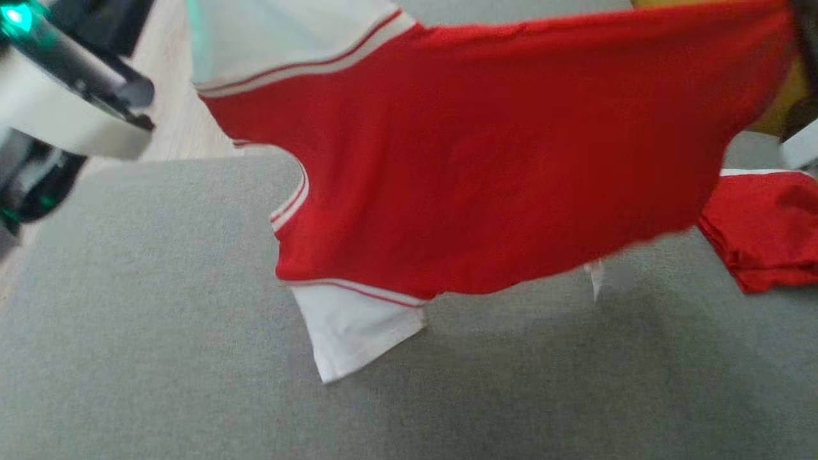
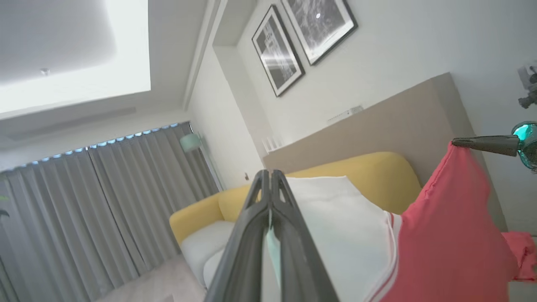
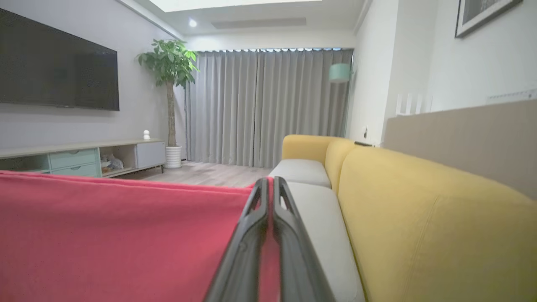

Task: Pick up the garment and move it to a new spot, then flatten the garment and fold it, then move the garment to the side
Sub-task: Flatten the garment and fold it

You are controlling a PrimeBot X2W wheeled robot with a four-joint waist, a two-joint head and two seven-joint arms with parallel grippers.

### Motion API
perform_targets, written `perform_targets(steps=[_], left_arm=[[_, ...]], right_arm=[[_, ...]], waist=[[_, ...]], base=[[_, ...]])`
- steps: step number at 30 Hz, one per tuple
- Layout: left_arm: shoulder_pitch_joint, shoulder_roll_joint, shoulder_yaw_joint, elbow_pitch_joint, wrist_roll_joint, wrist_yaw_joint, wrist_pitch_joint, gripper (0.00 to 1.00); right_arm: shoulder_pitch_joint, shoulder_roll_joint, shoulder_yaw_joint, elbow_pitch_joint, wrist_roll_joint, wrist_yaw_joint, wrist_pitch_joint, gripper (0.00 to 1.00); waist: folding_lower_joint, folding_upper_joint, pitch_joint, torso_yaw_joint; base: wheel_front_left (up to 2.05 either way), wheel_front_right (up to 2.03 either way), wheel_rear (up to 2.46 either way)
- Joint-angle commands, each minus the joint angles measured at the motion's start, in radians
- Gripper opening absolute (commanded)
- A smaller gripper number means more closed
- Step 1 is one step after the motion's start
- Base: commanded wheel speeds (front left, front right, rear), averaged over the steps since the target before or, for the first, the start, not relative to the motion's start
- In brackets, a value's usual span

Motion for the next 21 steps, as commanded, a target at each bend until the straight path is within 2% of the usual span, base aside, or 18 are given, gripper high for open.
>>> perform_targets(steps=[1,5,10,14,16,21], left_arm=[[-0.081,0.042,0.072,-0.022,0.009,0.009,0.003,0.00],[-0.155,0.042,0.090,-0.068,0.030,0.020,0.044,0.00],[-0.249,-0.025,0.092,-0.019,0.030,-0.003,0.098,0.00],[-0.324,-0.100,0.080,0.118,0.013,-0.037,0.141,0.00],[-0.375,-0.129,0.062,0.193,0.041,-0.046,0.163,0.00],[-0.513,-0.190,0.007,0.391,0.199,-0.044,0.129,0.00]], right_arm=[[-0.004,-0.030,-0.026,-0.060,-0.011,-0.001,0.023,0.00],[-0.022,-0.055,-0.130,-0.197,-0.057,-0.001,0.129,0.00],[-0.093,-0.041,-0.168,-0.241,-0.113,-0.001,0.231,0.00],[-0.173,-0.015,-0.098,-0.172,-0.132,-0.001,0.284,0.00],[-0.233,-0.005,-0.068,-0.125,-0.143,-0.001,0.282,0.00],[-0.397,0.041,-0.031,0.032,-0.186,-0.001,0.185,0.00]], waist=[[0.0003,-0.0001,-0.002,-0.001],[0.0003,-0.0001,0.008,0.001],[0.0003,-0.0001,0.051,0.006],[0.0003,-0.0001,0.134,0.011],[0.0003,-0.0001,0.200,0.014],[0.0003,-0.0001,0.342,0.013]], base=[[0.00,0.00,0.00],[0.00,0.00,0.00],[0.00,0.00,0.00],[0.00,0.00,0.00],[0.00,0.00,0.00],[0.00,0.00,0.00]])
